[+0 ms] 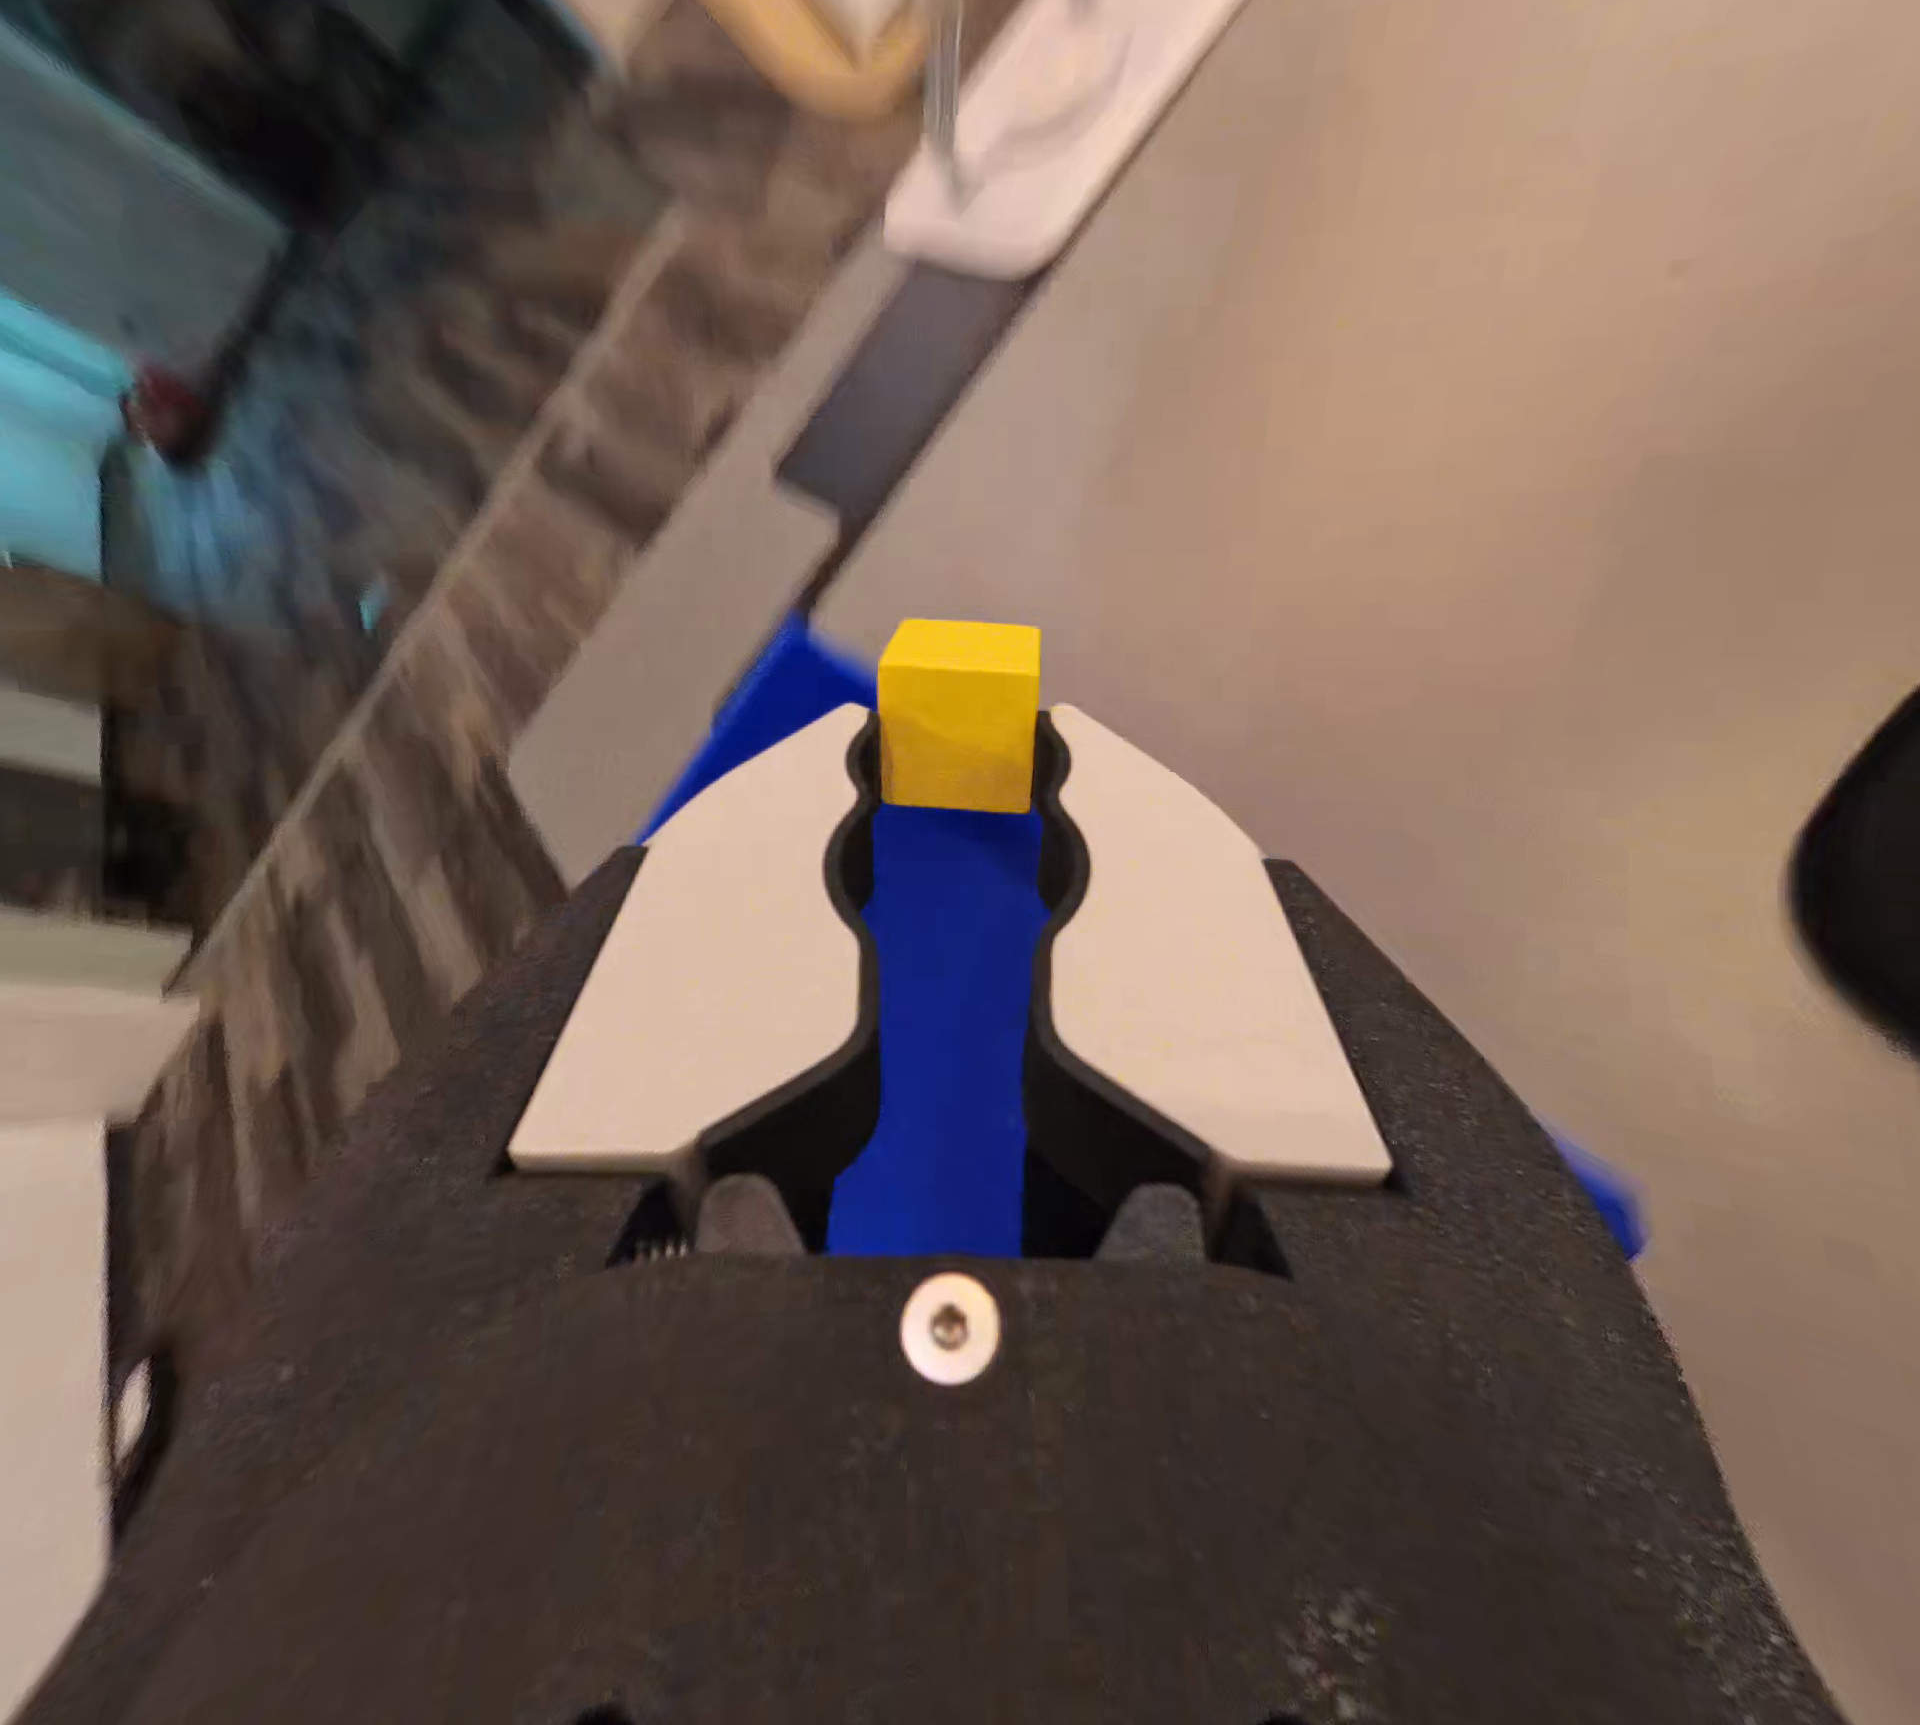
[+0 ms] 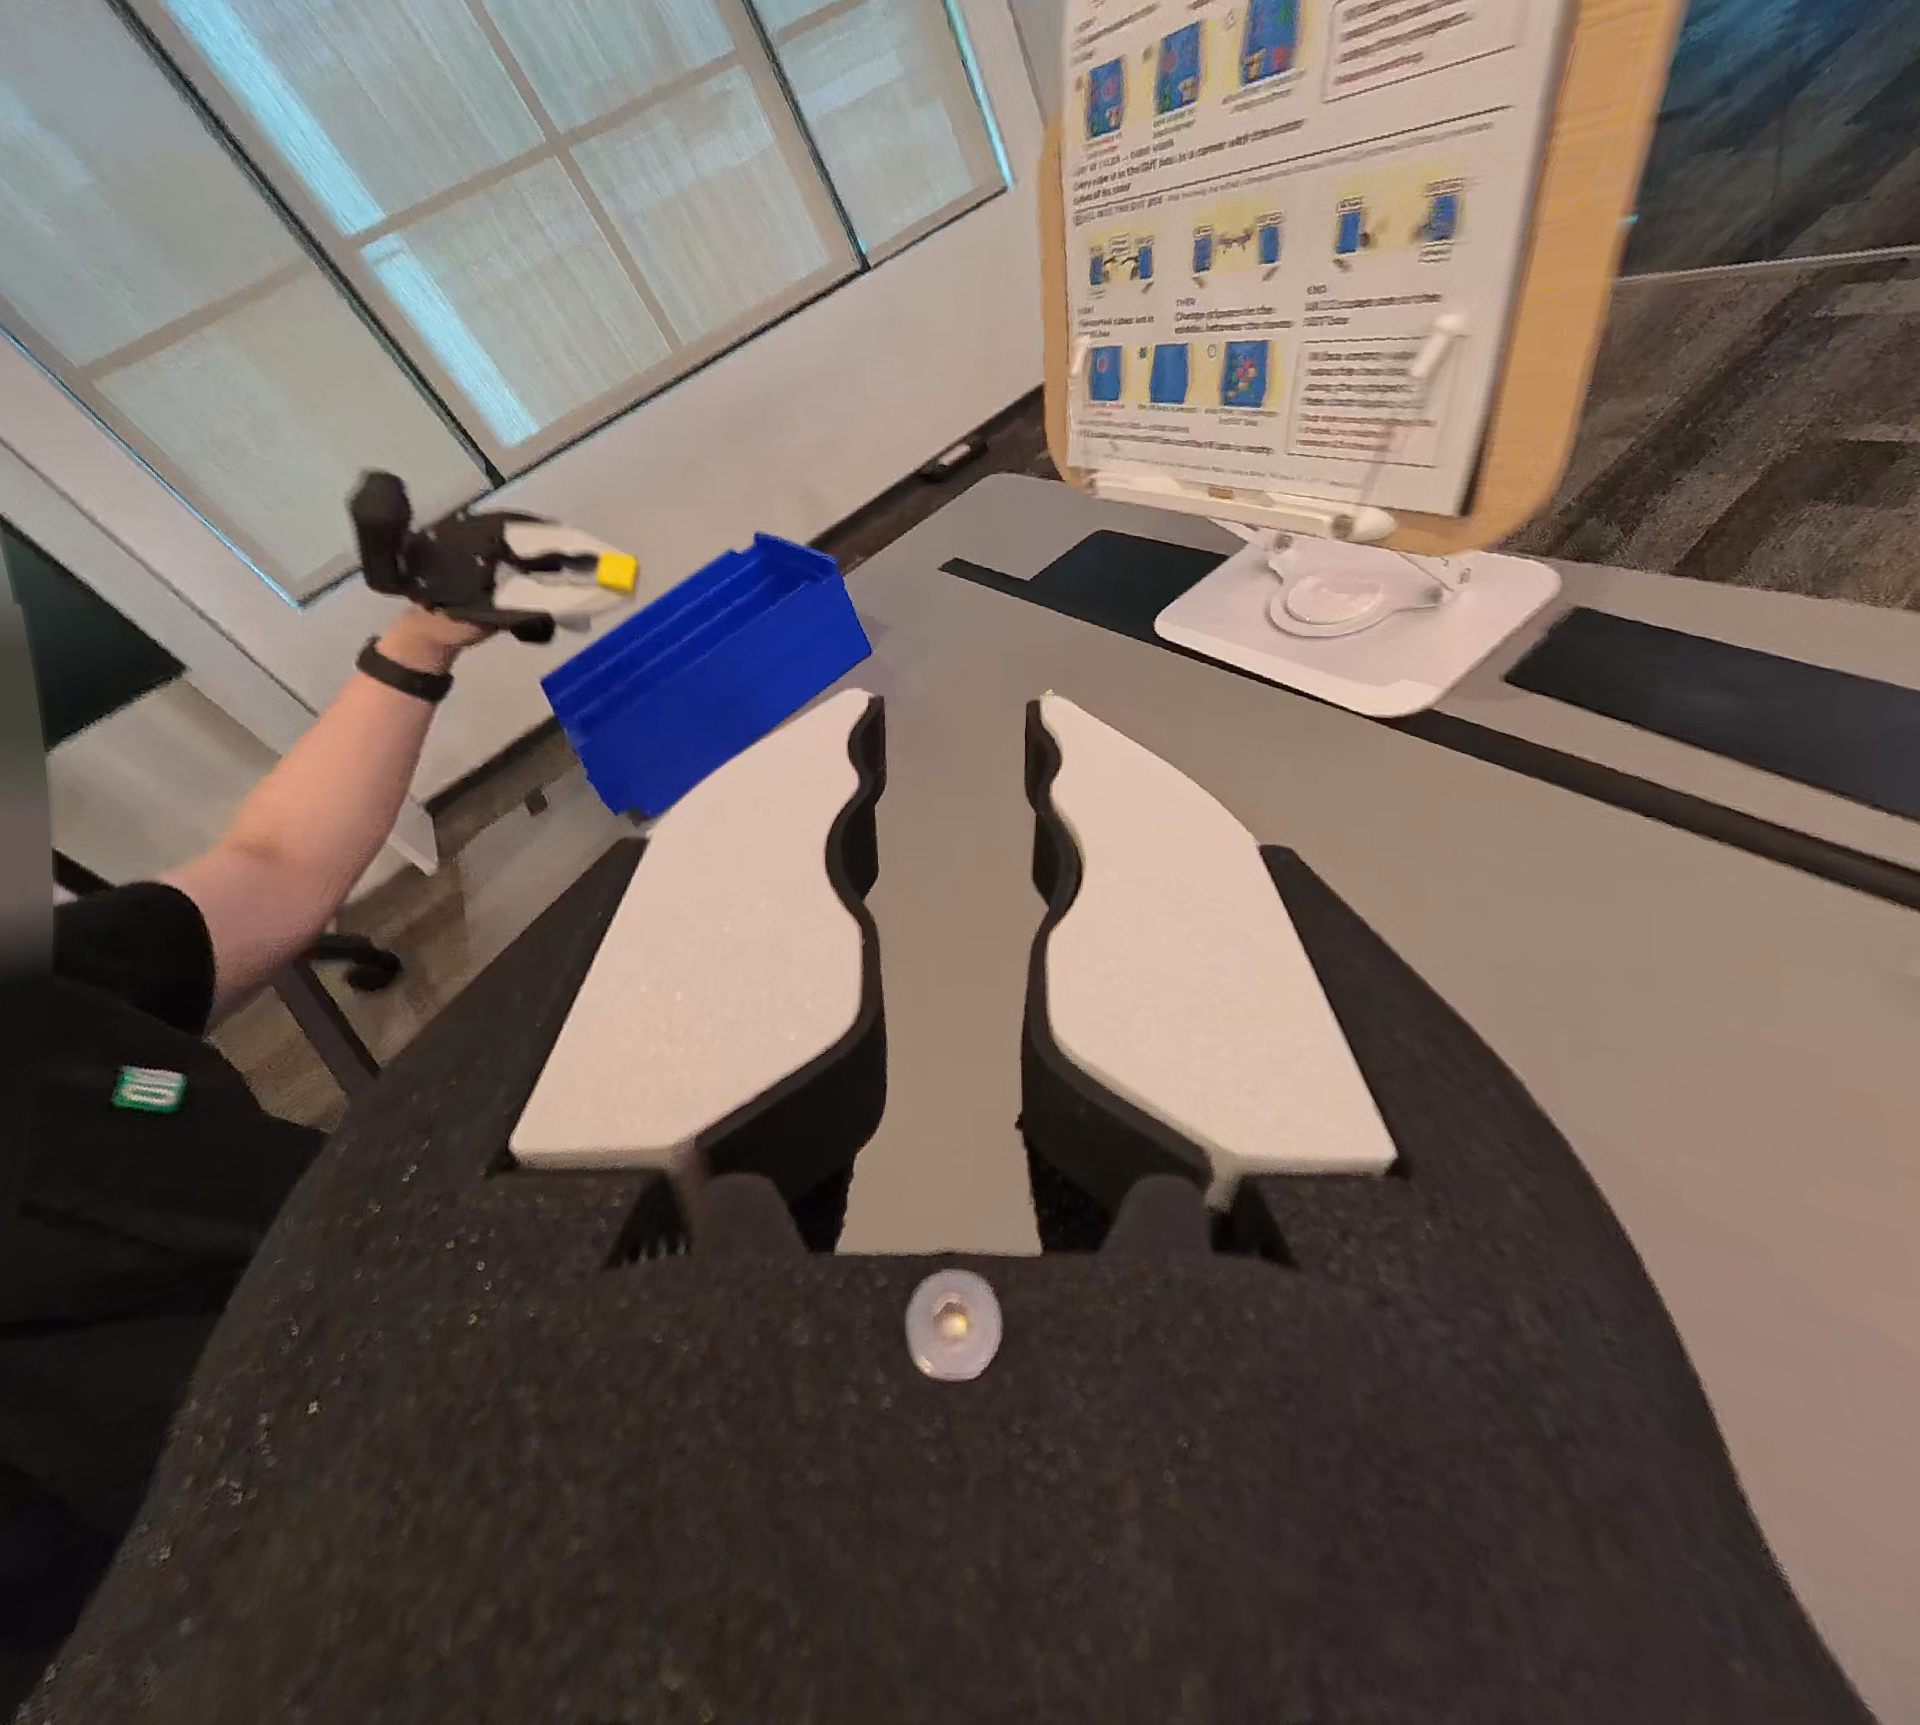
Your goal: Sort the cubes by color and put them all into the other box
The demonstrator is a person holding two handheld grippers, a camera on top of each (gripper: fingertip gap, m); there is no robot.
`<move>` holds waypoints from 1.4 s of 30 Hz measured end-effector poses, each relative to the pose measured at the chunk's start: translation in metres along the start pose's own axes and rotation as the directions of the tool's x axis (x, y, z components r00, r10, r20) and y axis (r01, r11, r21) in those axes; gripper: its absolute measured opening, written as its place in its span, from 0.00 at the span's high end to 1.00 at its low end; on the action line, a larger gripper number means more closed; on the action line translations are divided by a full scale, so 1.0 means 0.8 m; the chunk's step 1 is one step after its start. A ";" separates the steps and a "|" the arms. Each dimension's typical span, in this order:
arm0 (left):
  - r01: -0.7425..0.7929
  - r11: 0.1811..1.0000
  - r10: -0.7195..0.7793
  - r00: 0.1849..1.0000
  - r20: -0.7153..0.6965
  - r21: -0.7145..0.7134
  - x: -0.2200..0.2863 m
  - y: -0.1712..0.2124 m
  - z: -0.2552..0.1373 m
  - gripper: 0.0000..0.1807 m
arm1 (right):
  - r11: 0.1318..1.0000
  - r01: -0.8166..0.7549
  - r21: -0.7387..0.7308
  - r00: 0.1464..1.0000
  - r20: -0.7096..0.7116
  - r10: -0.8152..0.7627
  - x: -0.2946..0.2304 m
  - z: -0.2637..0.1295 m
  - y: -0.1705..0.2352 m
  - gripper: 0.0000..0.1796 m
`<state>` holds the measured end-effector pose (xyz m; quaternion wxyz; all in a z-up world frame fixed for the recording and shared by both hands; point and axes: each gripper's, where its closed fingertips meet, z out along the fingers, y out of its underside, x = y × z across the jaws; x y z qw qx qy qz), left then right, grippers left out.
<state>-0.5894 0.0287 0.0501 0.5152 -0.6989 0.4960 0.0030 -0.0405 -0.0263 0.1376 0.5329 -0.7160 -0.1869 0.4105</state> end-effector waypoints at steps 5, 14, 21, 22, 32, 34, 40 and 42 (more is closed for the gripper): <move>-0.060 0.910 0.084 0.996 -0.040 0.410 0.078 -0.169 0.015 0.85 | 0.995 0.103 -0.011 0.953 0.287 -0.095 -0.104 0.101 0.014 0.77; -0.069 0.712 0.280 0.940 -0.193 0.699 0.224 -0.332 0.071 0.85 | 0.964 -0.144 -0.225 0.801 0.545 0.247 -0.197 0.190 0.076 0.65; -0.057 0.661 0.337 0.914 -0.228 0.748 0.258 -0.368 0.095 0.85 | 0.932 -0.216 -0.290 0.755 0.556 0.347 -0.194 0.192 0.083 0.74; -0.064 0.661 0.339 0.914 -0.221 0.747 0.259 -0.369 0.098 0.85 | 0.929 -0.202 -0.311 0.743 0.569 0.352 -0.195 0.191 0.087 0.82; -0.064 0.682 0.233 0.963 -0.134 0.728 0.237 -0.358 0.098 0.87 | 0.954 -0.113 -0.276 0.793 0.554 0.254 -0.164 0.147 0.060 0.84; -0.055 0.722 0.198 0.972 -0.130 0.689 0.225 -0.348 0.102 0.88 | 0.980 -0.039 -0.193 0.886 0.447 0.123 -0.125 0.096 0.033 0.84; -0.049 0.790 0.088 0.995 -0.035 0.611 0.177 -0.328 0.116 0.92 | 0.903 -0.202 -0.380 0.578 -0.790 -0.203 0.144 -0.205 0.095 0.84; -0.034 0.803 0.058 0.998 -0.021 0.595 0.167 -0.326 0.119 0.92 | 0.837 -0.425 -0.345 0.456 -0.880 -0.131 0.172 -0.284 0.152 0.84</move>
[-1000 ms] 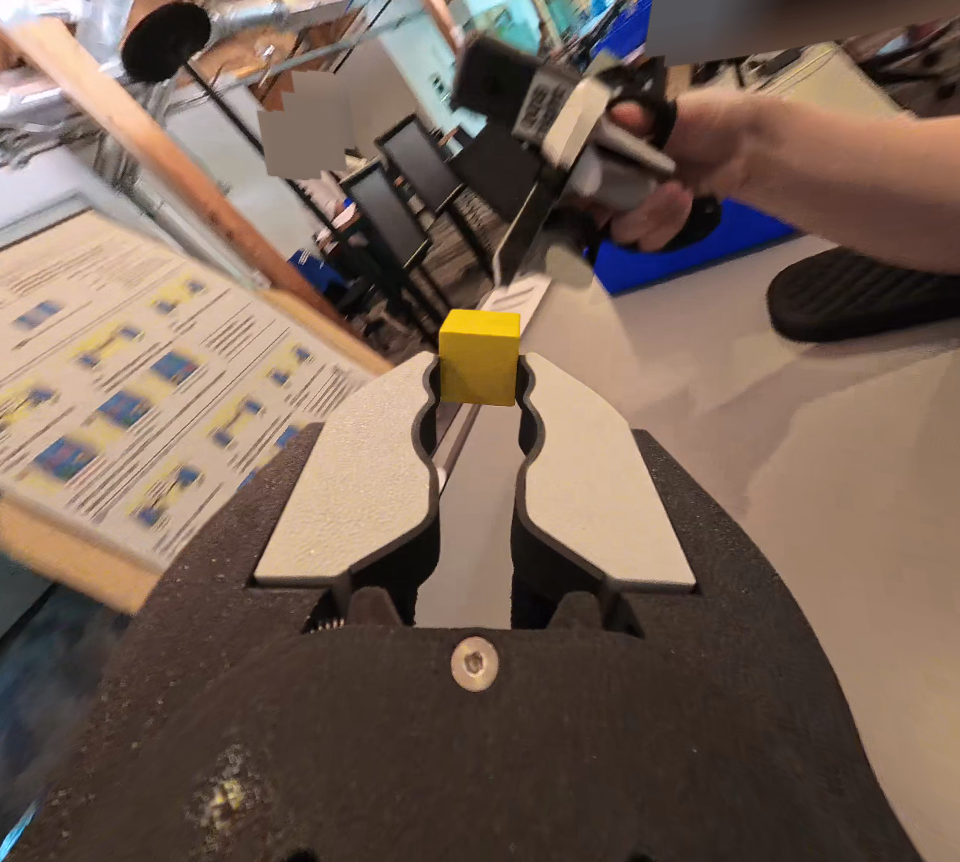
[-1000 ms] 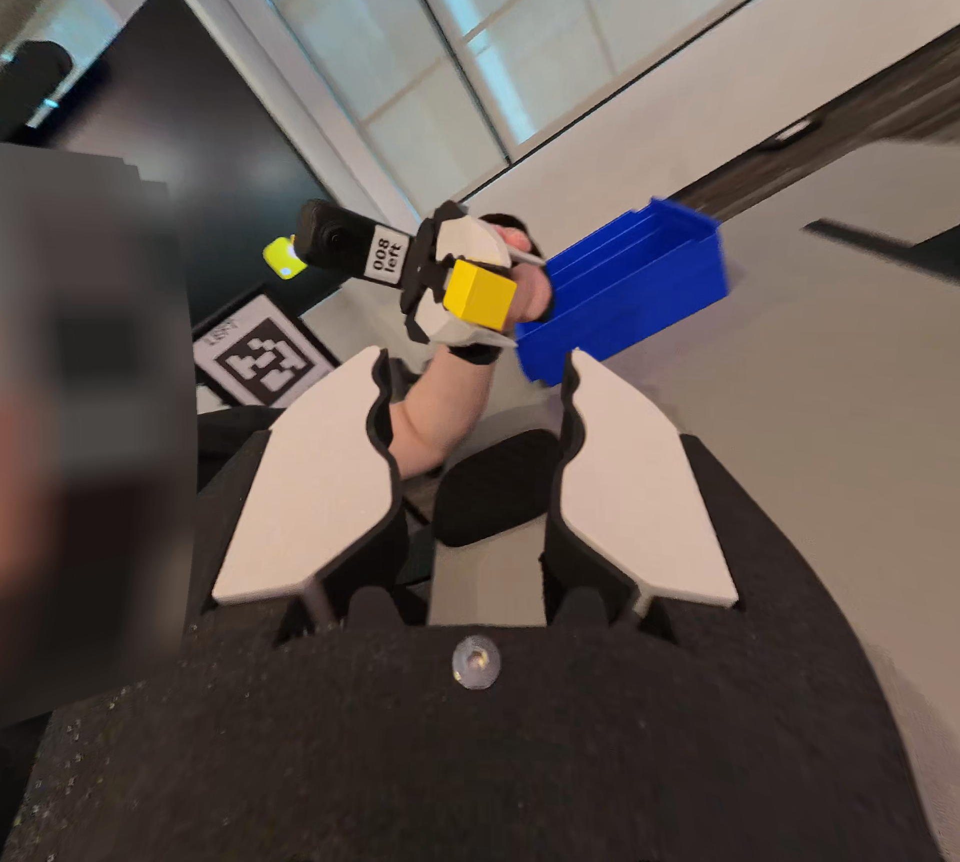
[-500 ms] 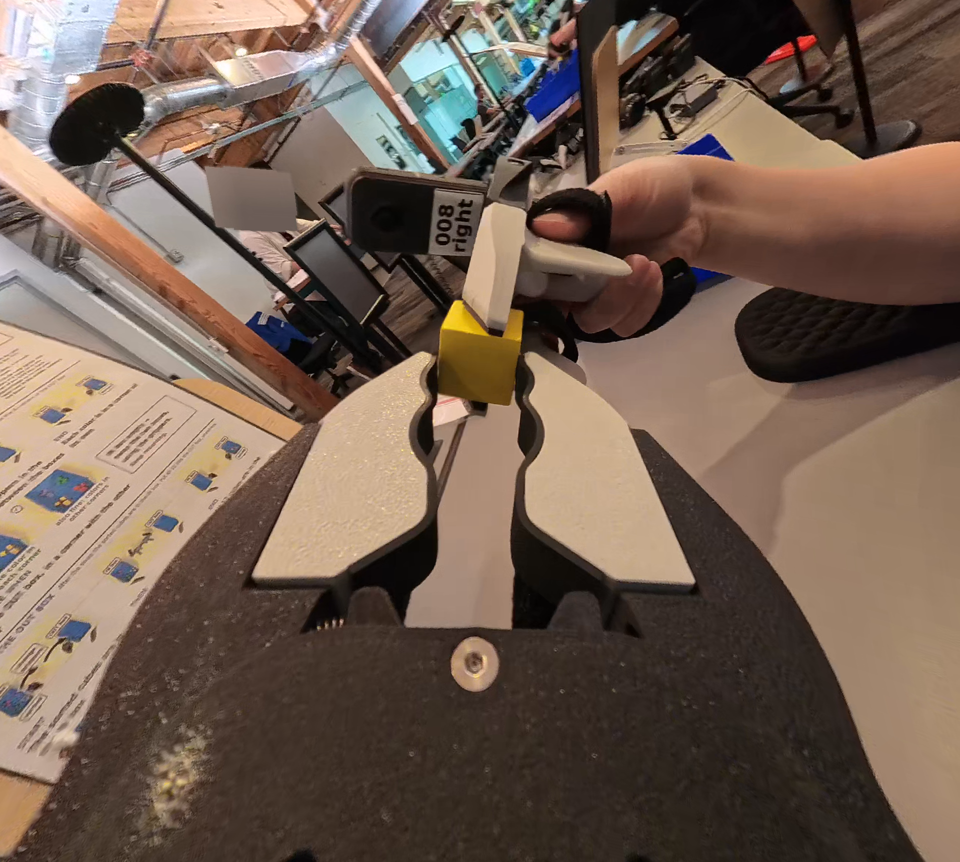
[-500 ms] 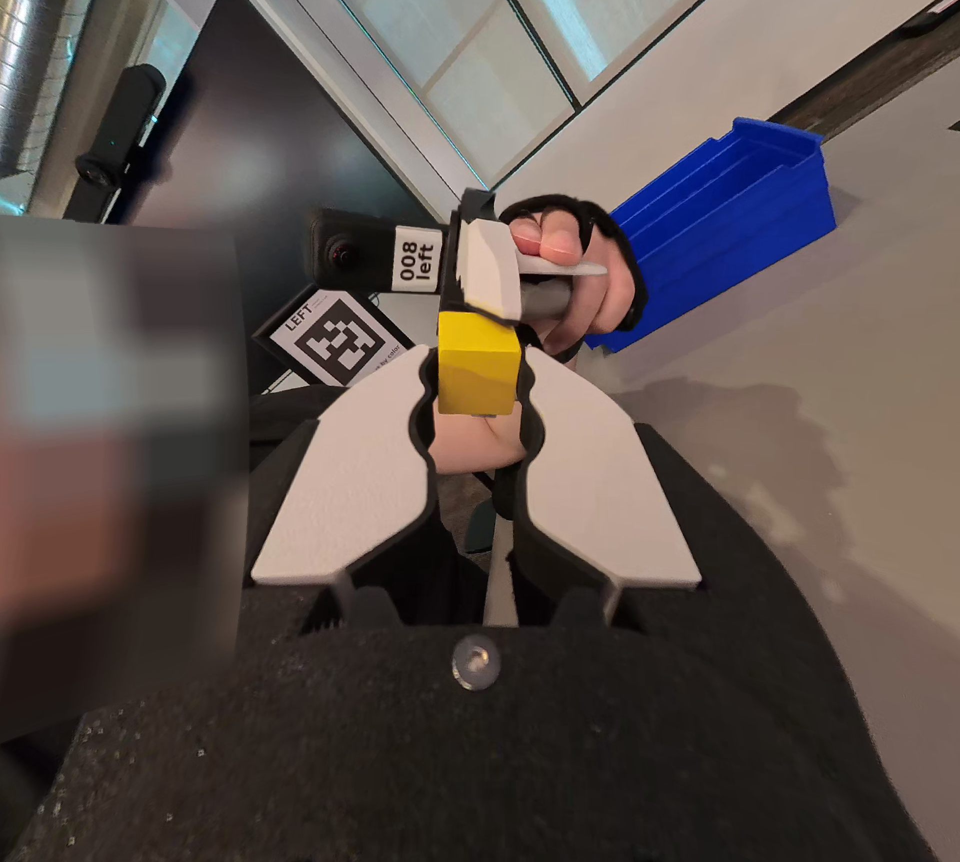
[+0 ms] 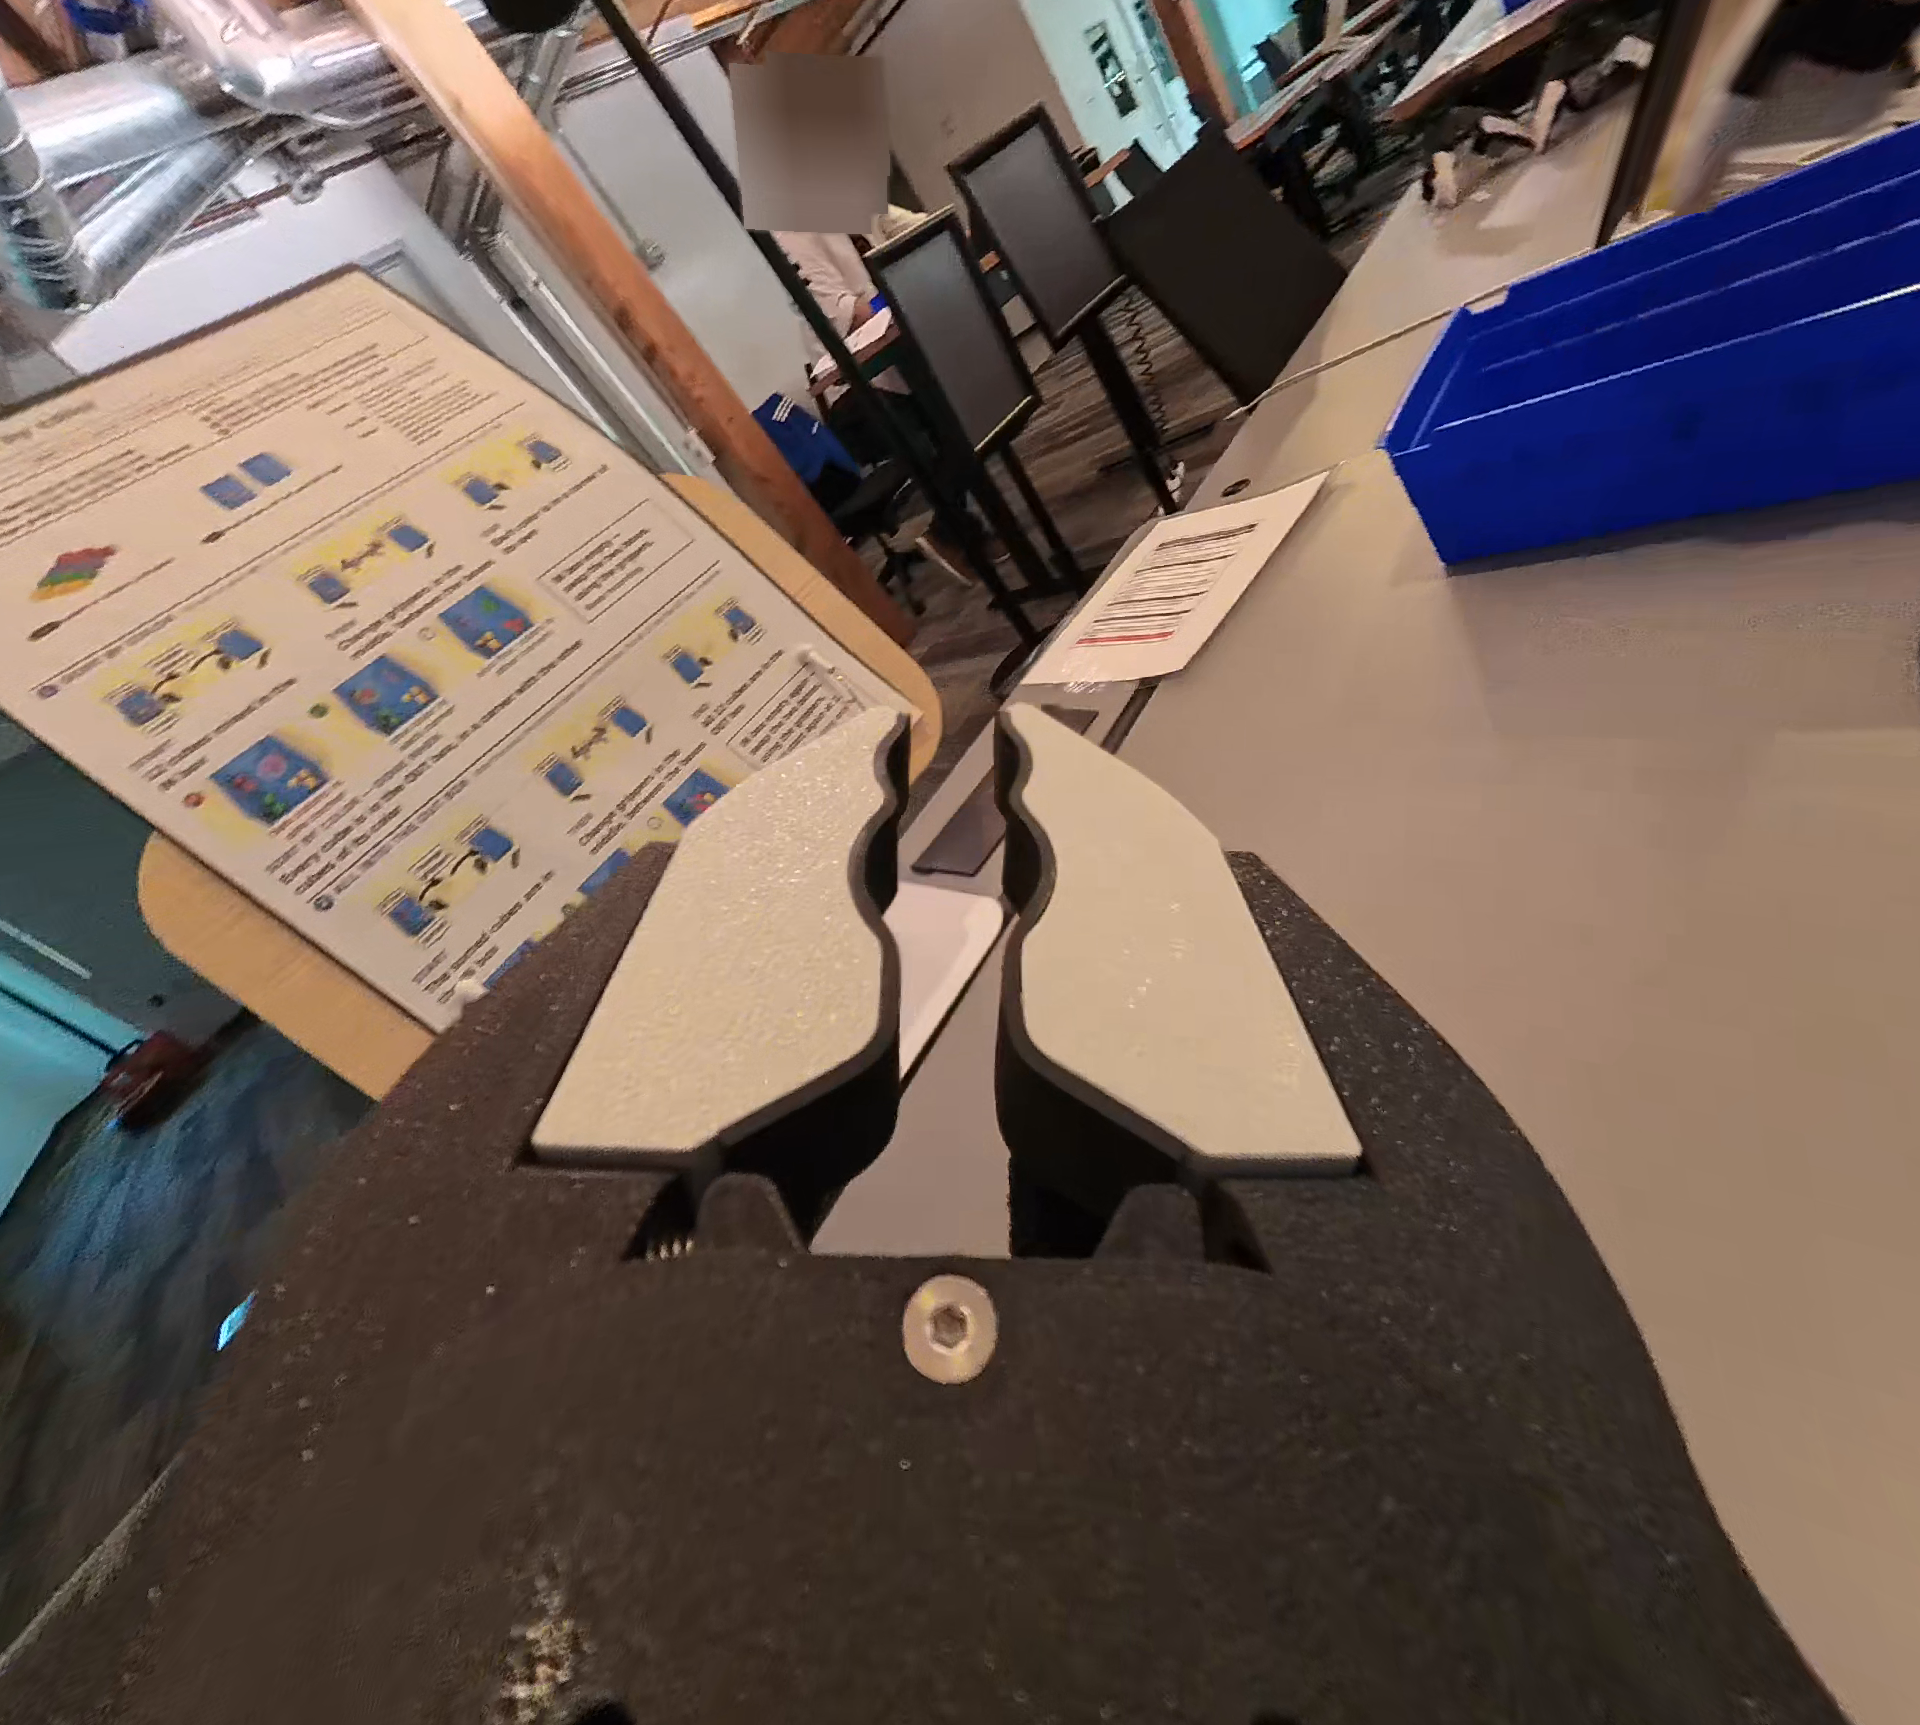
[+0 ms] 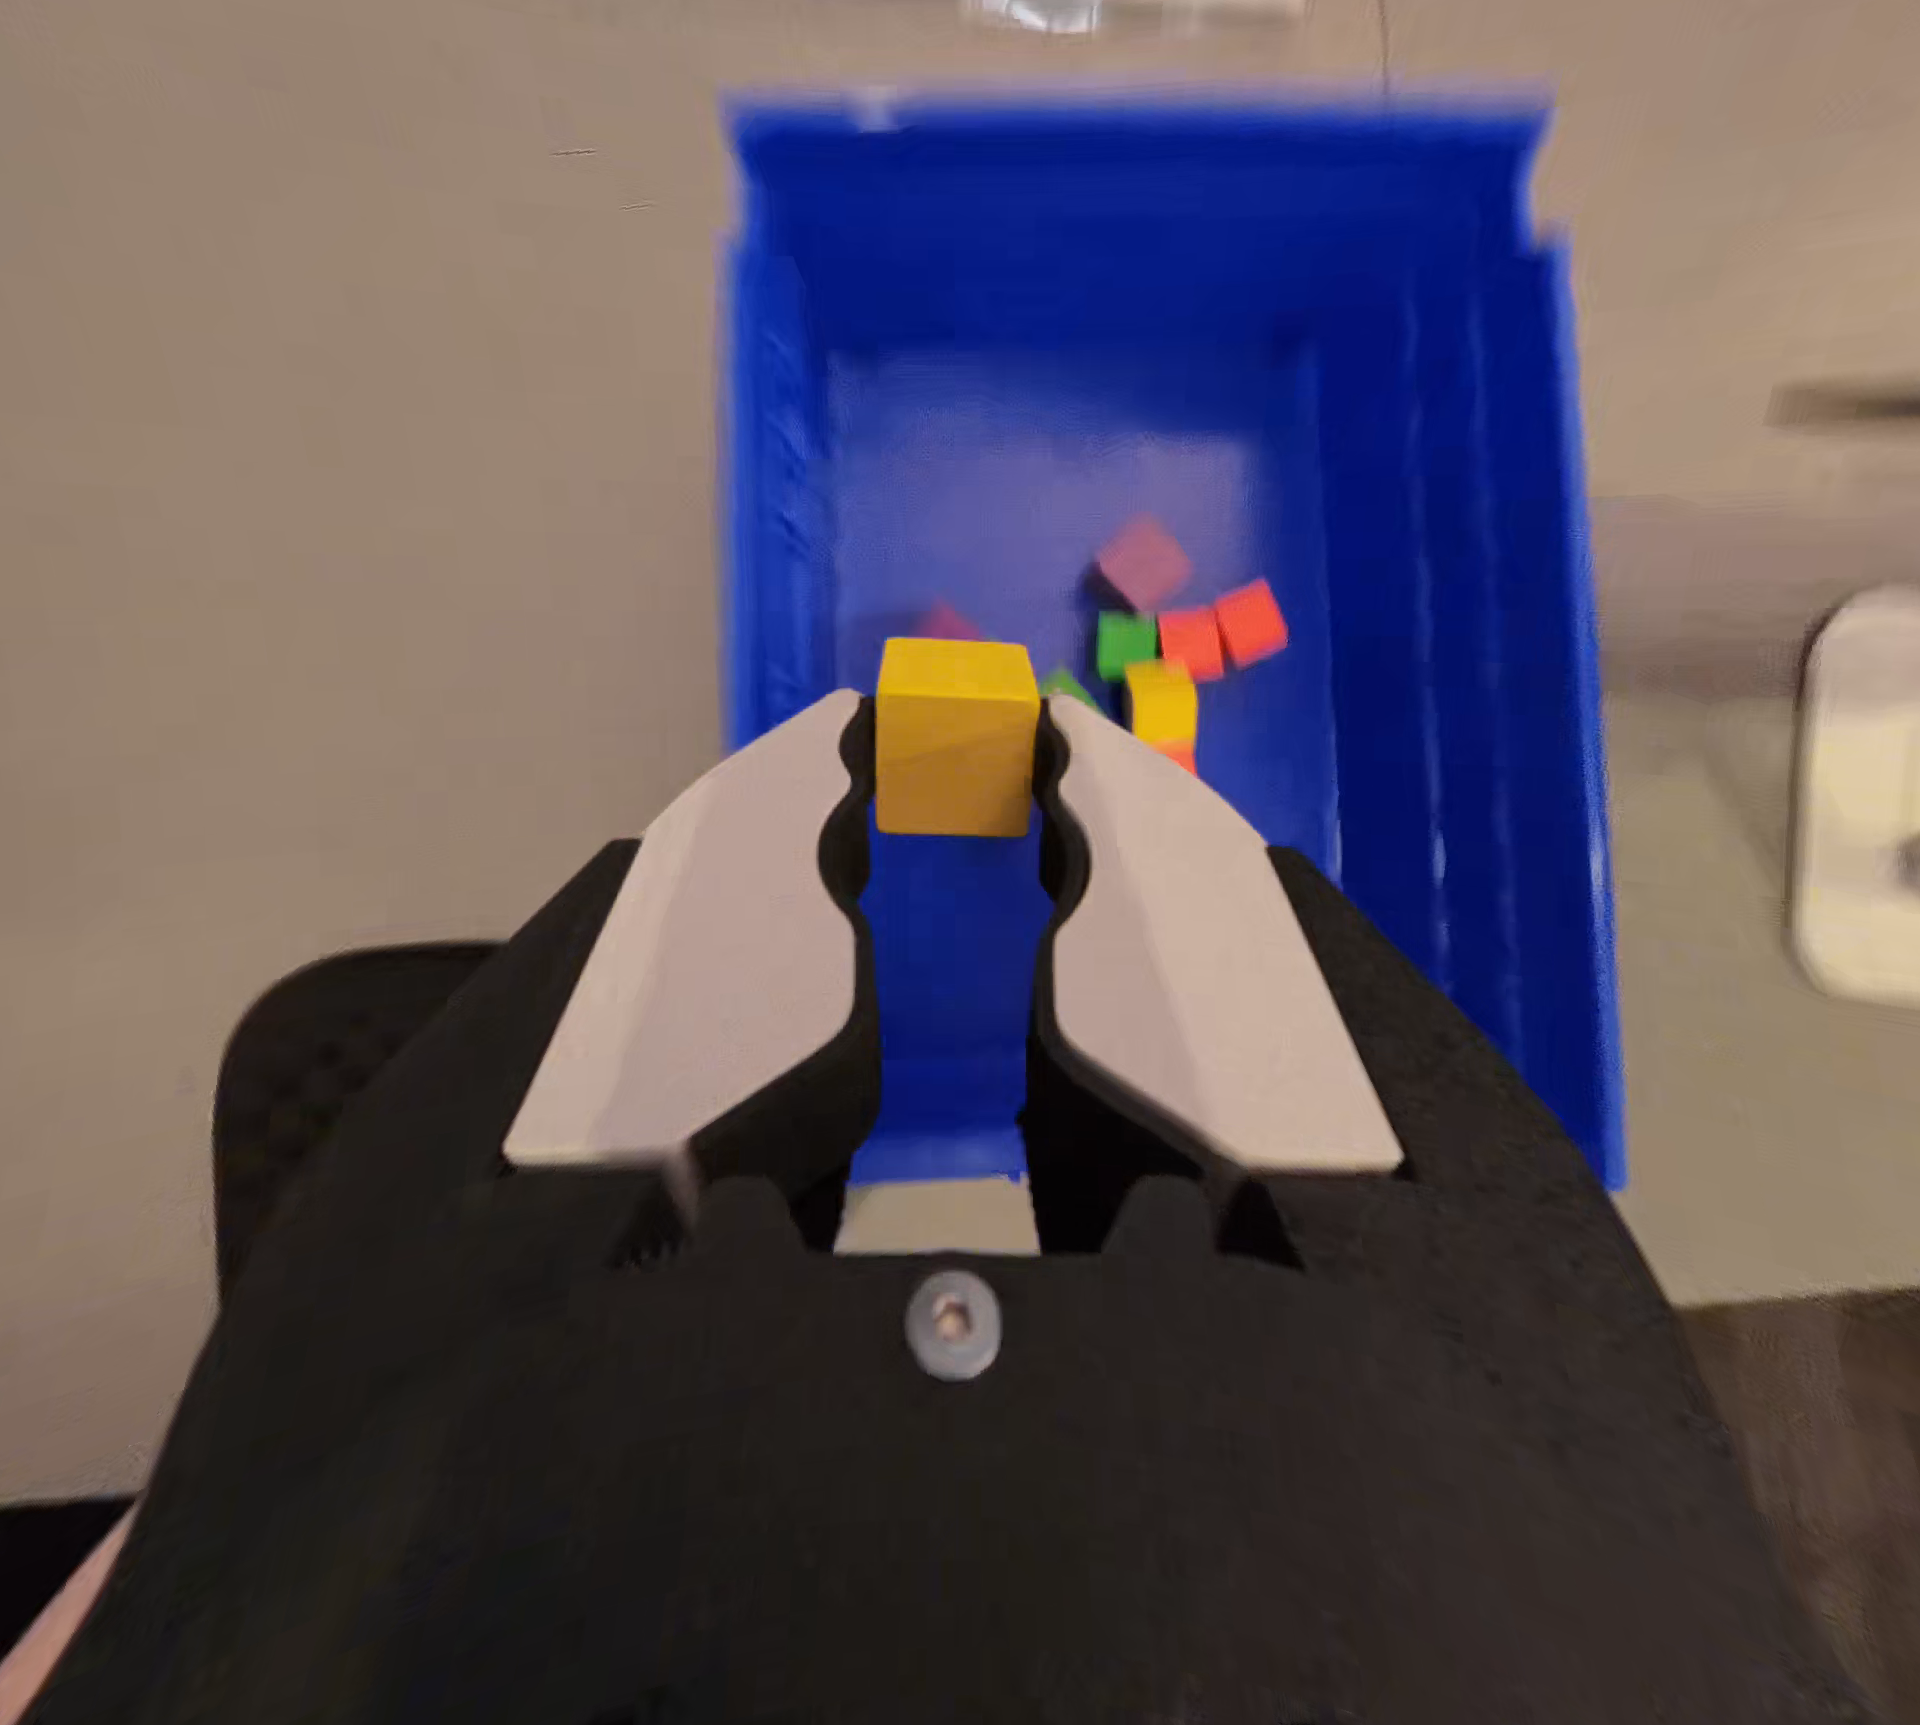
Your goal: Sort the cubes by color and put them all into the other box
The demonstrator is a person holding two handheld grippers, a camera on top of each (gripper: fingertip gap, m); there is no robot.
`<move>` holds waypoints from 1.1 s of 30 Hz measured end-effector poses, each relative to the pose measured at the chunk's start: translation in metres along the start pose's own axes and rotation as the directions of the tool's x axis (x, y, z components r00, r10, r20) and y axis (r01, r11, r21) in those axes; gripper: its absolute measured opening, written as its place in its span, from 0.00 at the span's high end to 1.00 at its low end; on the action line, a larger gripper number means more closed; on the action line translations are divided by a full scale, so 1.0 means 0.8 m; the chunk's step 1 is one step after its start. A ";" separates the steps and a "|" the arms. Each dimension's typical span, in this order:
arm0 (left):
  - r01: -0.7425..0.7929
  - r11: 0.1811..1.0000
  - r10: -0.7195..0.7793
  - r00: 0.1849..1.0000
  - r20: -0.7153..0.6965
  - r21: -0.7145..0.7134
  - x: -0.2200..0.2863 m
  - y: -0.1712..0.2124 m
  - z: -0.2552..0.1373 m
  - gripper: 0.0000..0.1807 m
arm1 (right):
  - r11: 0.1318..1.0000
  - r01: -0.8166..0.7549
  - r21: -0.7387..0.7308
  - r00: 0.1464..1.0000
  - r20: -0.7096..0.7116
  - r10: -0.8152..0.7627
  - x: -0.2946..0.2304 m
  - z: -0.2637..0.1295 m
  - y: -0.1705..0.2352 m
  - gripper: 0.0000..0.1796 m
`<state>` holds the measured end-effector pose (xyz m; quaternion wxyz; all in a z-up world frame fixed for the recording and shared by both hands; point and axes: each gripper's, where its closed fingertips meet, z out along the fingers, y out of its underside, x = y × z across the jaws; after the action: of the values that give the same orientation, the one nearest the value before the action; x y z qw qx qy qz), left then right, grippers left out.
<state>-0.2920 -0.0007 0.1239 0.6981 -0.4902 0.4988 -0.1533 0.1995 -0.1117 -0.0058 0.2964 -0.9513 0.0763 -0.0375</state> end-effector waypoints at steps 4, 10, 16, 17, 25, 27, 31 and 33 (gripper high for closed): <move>-0.004 0.999 0.004 1.000 0.009 -0.035 -0.005 0.011 -0.002 0.93 | 0.988 -0.111 -0.108 0.984 0.125 0.124 0.038 0.059 0.055 0.84; 0.008 0.997 -0.005 0.999 0.042 -0.074 -0.014 0.021 -0.001 0.92 | 0.979 -0.168 -0.117 0.969 0.160 0.186 0.048 0.092 0.059 0.80; -0.056 0.993 0.070 0.989 0.131 -0.106 -0.036 -0.025 -0.050 0.87 | 0.970 -0.194 0.148 0.973 0.153 0.171 0.049 0.034 0.003 0.69; -0.089 0.988 0.108 0.984 0.144 -0.129 -0.042 -0.030 -0.065 0.86 | 0.962 -0.190 0.195 0.977 0.138 0.164 0.050 0.023 -0.006 0.69; -0.028 0.743 0.248 0.940 0.235 -0.669 -0.158 0.094 -0.235 0.82 | 0.916 -0.084 0.392 0.986 0.166 0.019 0.013 -0.013 -0.068 0.70; 0.002 0.643 0.253 0.943 0.215 -0.766 -0.175 0.141 -0.285 0.80 | 0.919 -0.065 0.388 0.986 0.167 -0.001 0.002 -0.012 -0.077 0.70; -0.069 0.523 0.225 0.972 0.060 -0.849 -0.165 0.218 -0.349 0.79 | 0.905 0.019 0.425 0.960 0.246 -0.136 -0.062 -0.023 -0.108 0.70; -0.090 0.513 0.146 0.989 -0.016 -0.854 -0.146 0.247 -0.364 0.79 | 0.877 0.056 0.478 0.918 0.321 -0.233 -0.113 -0.036 -0.128 0.70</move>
<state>-0.6458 0.0200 0.0155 0.3920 -0.7380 0.5216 0.1719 0.1199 -0.0294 0.0740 0.5179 -0.8468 -0.0644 0.1023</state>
